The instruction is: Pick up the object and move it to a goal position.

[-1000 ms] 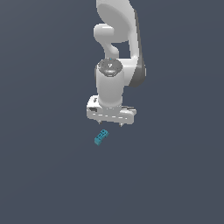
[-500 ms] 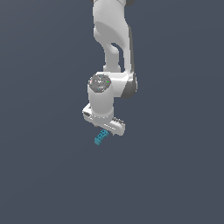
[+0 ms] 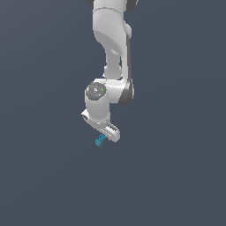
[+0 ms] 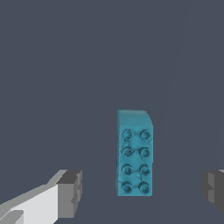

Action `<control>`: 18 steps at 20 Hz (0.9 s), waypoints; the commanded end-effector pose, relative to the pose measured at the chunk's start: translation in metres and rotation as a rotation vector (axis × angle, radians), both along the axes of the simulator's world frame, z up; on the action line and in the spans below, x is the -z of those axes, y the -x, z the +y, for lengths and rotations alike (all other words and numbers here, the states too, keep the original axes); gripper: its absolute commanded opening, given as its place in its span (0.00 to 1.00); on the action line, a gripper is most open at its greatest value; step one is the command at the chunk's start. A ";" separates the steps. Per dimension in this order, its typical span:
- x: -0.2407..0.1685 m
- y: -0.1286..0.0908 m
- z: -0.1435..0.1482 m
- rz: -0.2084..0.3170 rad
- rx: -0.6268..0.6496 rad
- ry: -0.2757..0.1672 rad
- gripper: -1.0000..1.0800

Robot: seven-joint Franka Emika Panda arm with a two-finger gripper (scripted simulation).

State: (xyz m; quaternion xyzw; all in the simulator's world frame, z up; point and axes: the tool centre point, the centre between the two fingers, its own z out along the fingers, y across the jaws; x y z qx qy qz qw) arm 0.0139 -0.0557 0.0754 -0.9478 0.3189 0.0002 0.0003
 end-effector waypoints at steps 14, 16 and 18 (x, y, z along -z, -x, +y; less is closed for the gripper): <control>0.038 0.001 -0.002 0.000 0.022 0.001 0.96; 0.046 0.001 -0.002 0.000 0.023 0.001 0.96; 0.051 0.001 -0.002 0.000 0.023 0.001 0.96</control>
